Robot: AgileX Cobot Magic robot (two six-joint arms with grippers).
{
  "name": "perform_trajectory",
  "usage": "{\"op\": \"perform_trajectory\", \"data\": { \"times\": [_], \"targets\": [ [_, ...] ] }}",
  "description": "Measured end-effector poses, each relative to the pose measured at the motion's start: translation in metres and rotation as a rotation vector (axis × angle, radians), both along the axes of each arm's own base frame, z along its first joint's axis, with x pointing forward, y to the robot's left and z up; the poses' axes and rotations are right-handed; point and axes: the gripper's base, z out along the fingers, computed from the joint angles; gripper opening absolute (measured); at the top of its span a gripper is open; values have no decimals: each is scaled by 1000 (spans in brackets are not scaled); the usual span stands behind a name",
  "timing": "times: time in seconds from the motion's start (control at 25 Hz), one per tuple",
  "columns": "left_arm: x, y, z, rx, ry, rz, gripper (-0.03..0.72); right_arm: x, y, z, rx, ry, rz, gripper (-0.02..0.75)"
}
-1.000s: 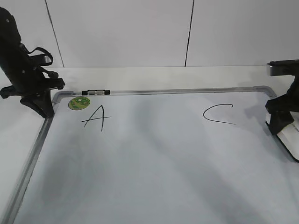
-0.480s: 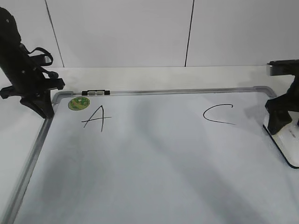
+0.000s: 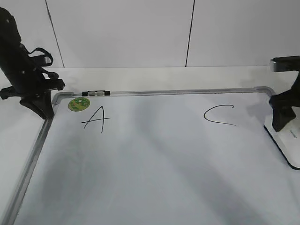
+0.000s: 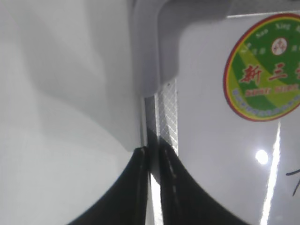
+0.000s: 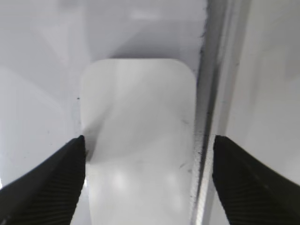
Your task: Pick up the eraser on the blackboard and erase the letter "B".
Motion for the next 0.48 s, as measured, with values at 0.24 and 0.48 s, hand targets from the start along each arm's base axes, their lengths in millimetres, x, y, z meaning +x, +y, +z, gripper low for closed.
{"op": "perform_trajectory", "data": {
  "times": [0.24,0.48],
  "targets": [
    [0,0,0,0,2,0,30,6,-2,28,-8,28,-93,658],
    [0,0,0,2,4,-2,32,22,2,65,48,-75,-128,612]
  ]
}}
